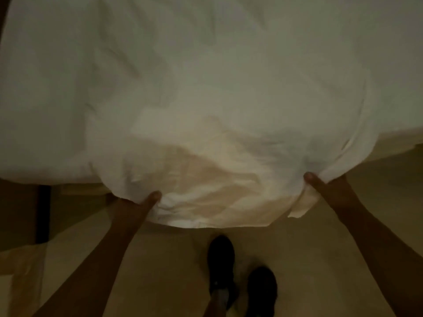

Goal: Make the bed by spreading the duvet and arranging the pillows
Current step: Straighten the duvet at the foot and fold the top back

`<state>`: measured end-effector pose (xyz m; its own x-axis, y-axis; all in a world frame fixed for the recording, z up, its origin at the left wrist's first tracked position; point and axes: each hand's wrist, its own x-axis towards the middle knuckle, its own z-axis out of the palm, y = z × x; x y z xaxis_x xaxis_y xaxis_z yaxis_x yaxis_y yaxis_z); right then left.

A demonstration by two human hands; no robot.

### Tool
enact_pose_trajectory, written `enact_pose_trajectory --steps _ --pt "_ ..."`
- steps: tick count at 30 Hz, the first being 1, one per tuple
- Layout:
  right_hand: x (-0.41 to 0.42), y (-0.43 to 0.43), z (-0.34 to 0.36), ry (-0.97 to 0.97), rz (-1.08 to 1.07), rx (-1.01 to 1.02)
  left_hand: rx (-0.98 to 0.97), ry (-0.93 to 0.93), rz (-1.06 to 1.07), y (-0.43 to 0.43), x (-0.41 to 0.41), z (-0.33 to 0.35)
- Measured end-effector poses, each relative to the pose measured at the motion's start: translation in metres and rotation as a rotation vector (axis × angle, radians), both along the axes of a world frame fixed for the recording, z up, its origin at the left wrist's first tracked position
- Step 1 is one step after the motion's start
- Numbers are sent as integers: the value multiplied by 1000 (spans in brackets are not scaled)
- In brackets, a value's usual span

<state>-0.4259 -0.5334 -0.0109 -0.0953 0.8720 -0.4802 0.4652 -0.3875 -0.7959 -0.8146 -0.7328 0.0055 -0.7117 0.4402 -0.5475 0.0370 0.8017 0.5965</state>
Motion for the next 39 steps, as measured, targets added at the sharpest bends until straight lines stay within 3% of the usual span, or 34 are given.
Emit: enact_pose_trajectory --steps 10,20,27,33,39 --pt "-5 6 -40 163 -143 29 238 -148 99 -4 -6 -49" --pt "6 -19 0 241 -227 -96 395 -442 239 -29 35 9" --pt "-1 -25 84 195 -181 -86 329 -305 300 -39 36 87" --pt "-12 -20 171 134 -134 -67 408 -331 308 -15 40 178" --pt "-20 6 246 84 -163 3 440 -122 208 -2 26 245"
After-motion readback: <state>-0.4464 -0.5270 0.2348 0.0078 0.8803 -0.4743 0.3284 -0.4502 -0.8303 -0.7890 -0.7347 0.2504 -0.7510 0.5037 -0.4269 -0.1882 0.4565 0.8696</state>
